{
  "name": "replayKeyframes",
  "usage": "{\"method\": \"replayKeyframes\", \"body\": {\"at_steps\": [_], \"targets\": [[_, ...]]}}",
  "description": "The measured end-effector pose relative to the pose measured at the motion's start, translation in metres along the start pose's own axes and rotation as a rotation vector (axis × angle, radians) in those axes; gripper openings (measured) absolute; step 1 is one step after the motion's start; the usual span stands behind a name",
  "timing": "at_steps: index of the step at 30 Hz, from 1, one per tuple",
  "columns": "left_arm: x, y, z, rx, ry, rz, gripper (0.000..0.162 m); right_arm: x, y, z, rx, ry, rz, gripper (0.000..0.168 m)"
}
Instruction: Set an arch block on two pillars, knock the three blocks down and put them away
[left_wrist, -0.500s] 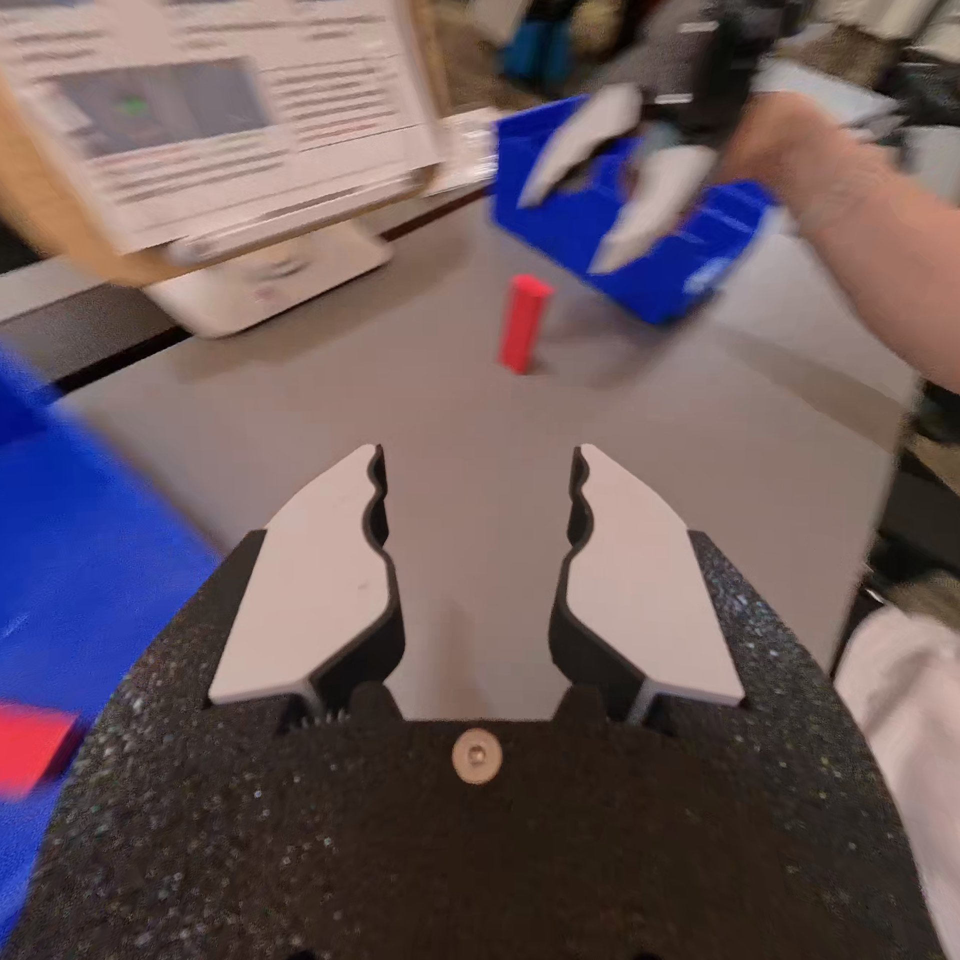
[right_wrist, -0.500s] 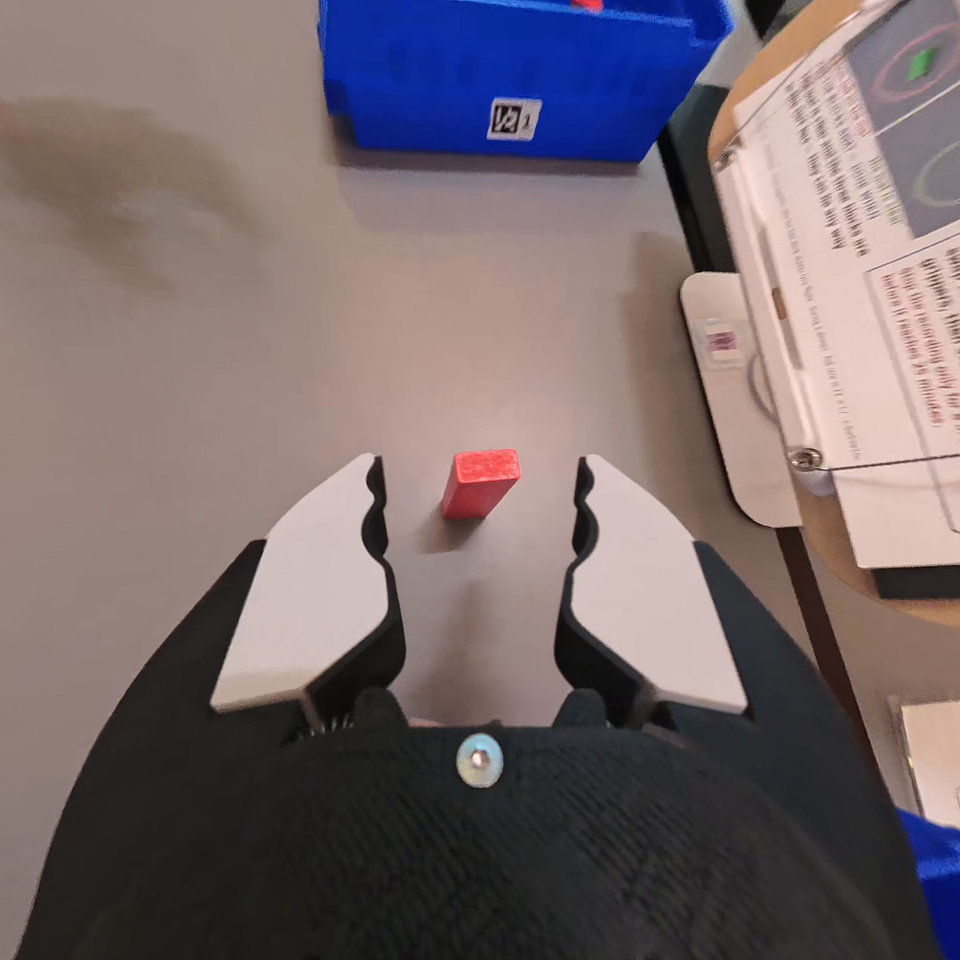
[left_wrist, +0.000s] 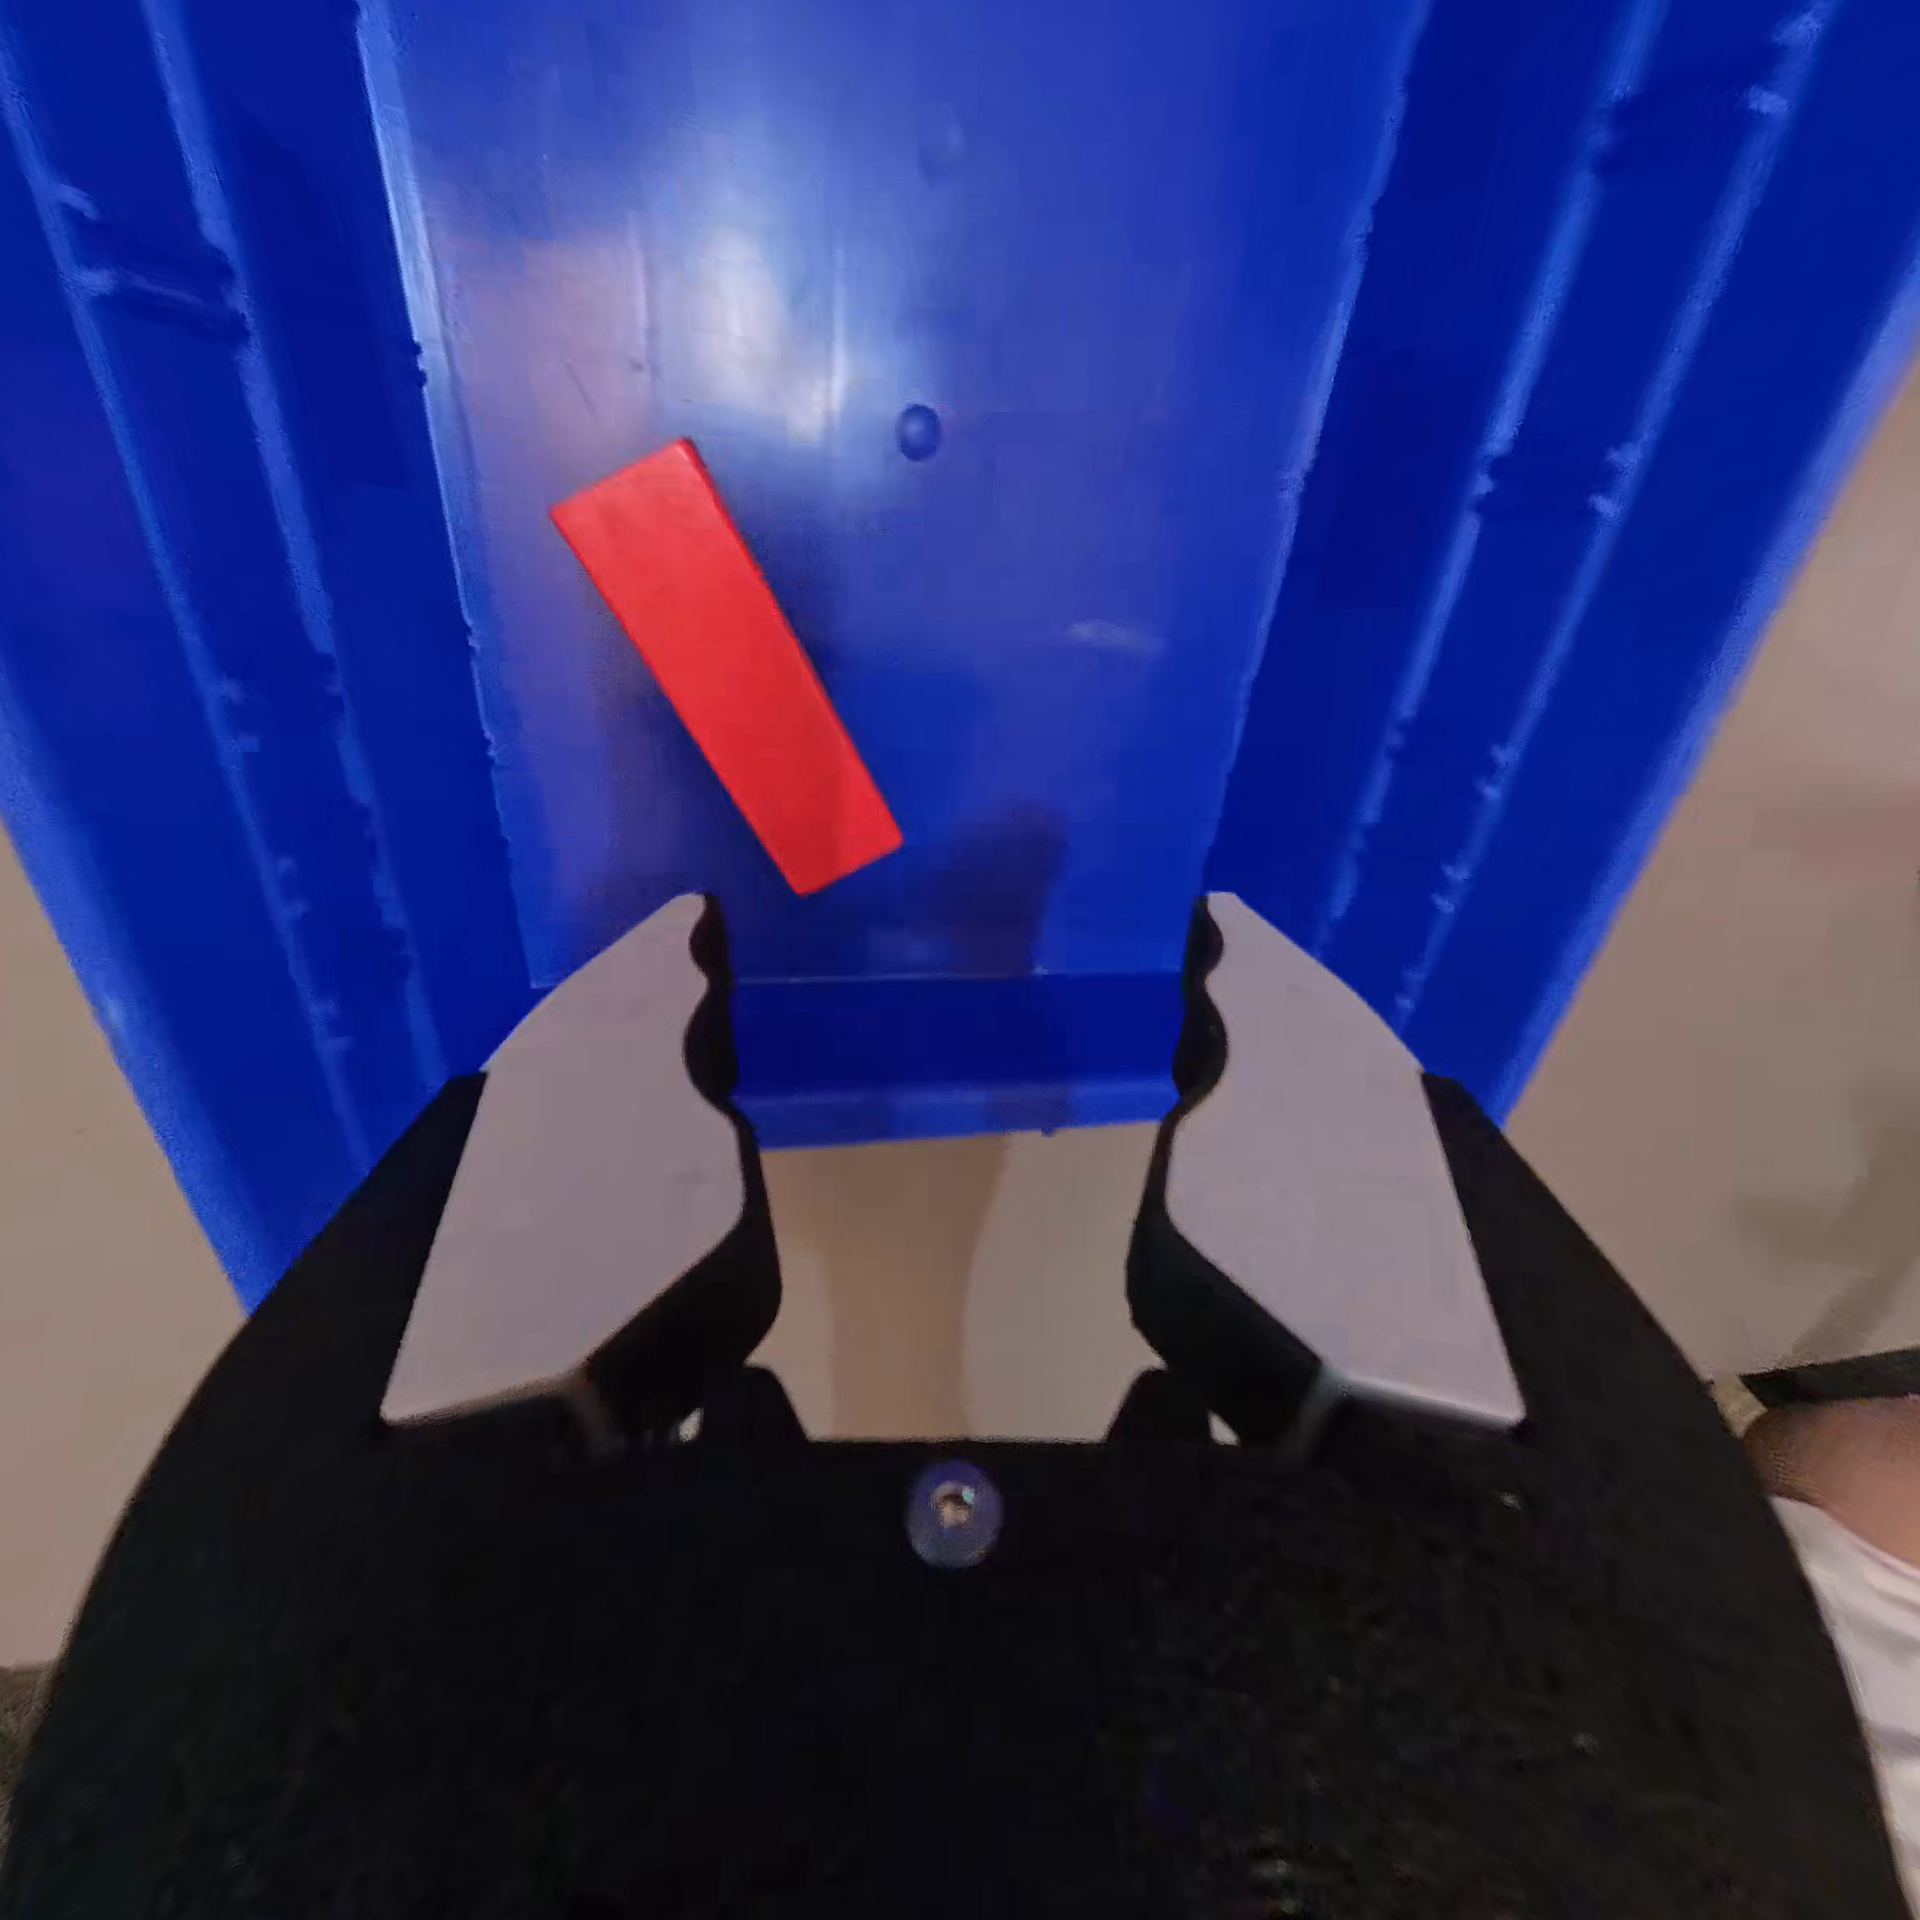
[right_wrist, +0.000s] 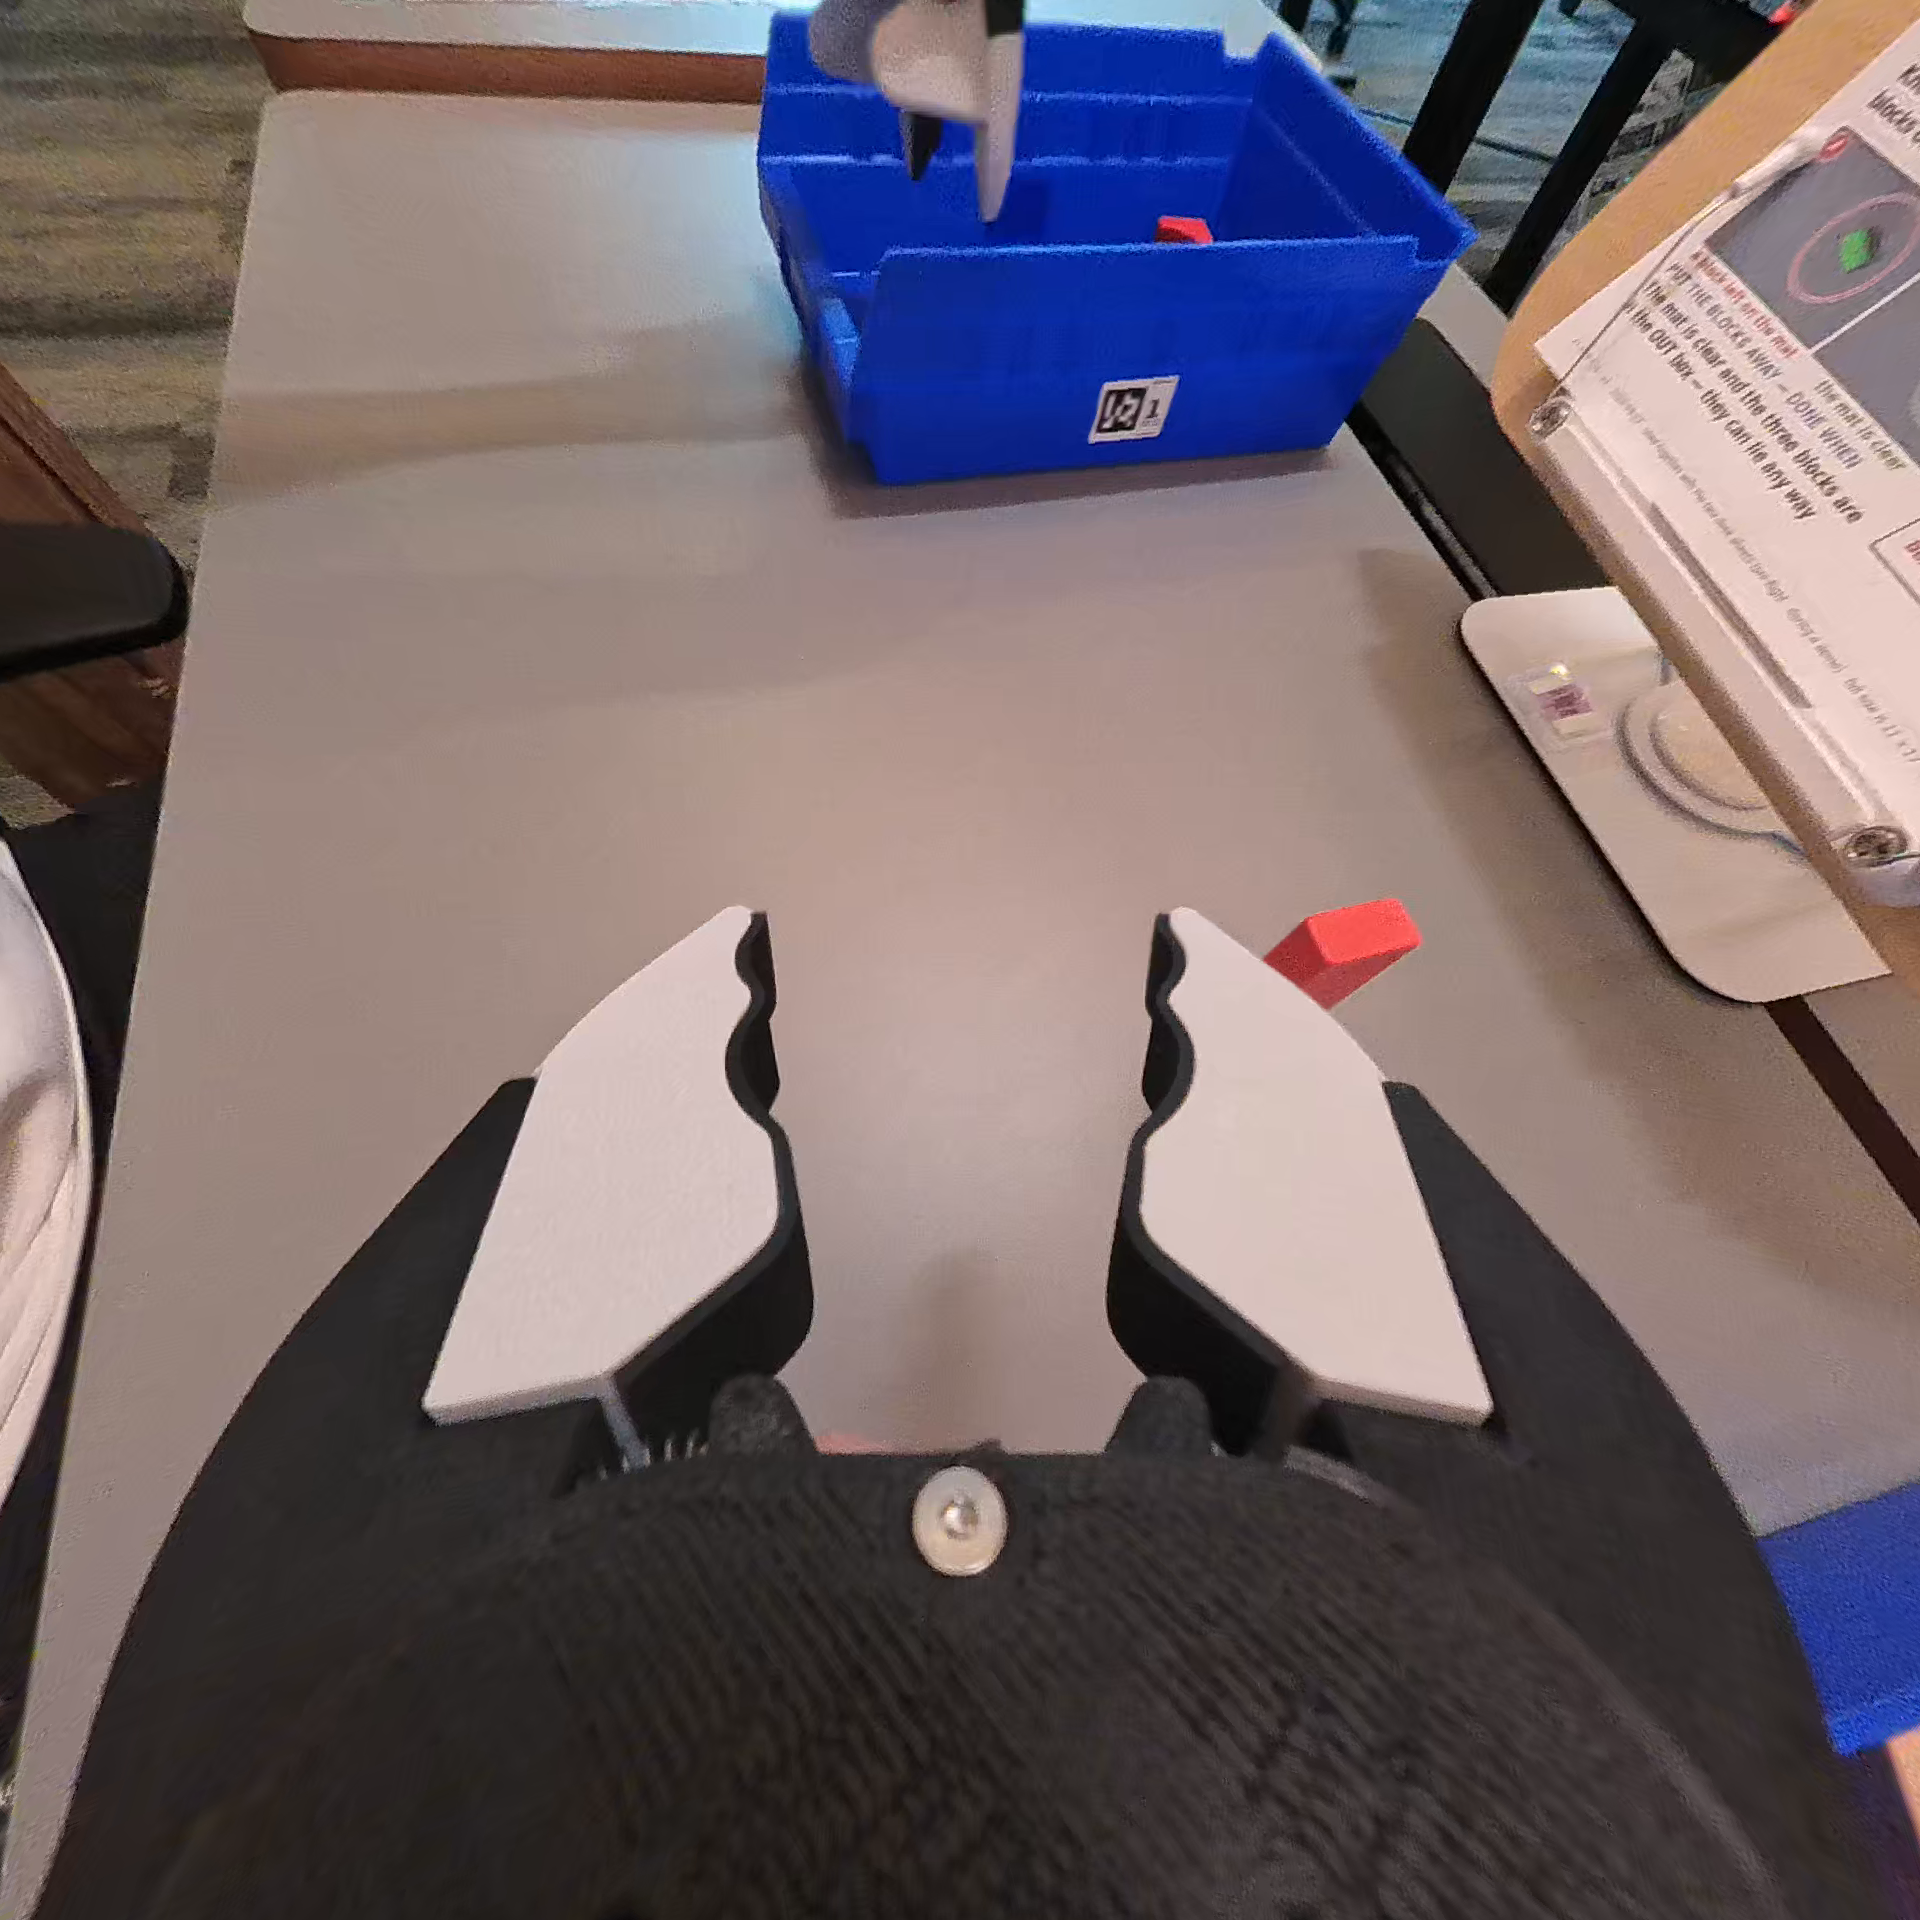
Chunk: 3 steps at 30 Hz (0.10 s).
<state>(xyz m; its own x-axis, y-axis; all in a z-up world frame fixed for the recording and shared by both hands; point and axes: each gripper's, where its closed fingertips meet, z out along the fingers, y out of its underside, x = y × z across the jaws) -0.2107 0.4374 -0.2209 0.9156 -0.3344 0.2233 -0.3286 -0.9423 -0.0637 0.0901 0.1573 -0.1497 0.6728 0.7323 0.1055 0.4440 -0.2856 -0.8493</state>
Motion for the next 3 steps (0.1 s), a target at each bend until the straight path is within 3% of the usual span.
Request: {"method": "replayKeyframes", "body": {"at_steps": [1, 3], "targets": [[-0.004, -0.004, 0.006, -0.030, -0.020, -0.012, 0.082, -0.003, 0.004, 0.000, -0.010, 0.001, -0.005, 0.070], [-0.009, -0.009, 0.017, -0.099, -0.058, -0.026, 0.081, -0.008, 0.010, -0.001, -0.021, 0.011, -0.012, 0.070]]}}
